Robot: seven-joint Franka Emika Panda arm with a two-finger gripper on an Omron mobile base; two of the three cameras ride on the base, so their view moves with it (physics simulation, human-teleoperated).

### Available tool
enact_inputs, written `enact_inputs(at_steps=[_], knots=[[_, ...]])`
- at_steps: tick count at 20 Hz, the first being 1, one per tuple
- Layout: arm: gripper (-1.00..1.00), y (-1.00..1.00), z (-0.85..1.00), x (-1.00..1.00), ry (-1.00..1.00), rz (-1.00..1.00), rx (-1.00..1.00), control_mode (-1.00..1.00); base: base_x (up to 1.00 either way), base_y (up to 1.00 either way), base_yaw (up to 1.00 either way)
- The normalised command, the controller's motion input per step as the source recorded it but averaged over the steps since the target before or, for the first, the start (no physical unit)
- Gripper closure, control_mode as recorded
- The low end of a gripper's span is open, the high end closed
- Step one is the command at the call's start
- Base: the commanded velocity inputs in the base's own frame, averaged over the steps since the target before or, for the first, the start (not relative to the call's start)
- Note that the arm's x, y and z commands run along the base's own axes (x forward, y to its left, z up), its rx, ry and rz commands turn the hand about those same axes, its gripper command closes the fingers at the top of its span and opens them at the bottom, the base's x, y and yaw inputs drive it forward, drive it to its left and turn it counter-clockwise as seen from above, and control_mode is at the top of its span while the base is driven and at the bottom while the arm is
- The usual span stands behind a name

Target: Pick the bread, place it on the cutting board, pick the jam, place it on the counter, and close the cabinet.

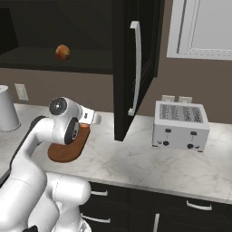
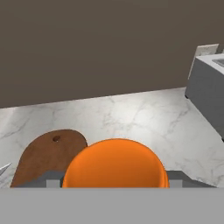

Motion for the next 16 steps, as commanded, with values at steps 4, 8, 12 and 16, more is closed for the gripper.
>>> enact_inputs(at_steps=[4,8,12,16], knots=[[1.0,-0.16,-0.42,0.0,0.0,0.0,0.0,-1.0,0.0,0.0,0.0],[1.0,-0.1,-0.42,0.0,0.0,0.0,0.0,-1.0,0.0,0.0,0.0],[1.0,-0.08,-0.41,0.0,0.0,0.0,0.0,-1.0,0.0,0.0,0.0],[1.0,-0.09,-0.31,0.05,0.0,0.0,0.0,-1.0,0.0,0.0,0.0]])
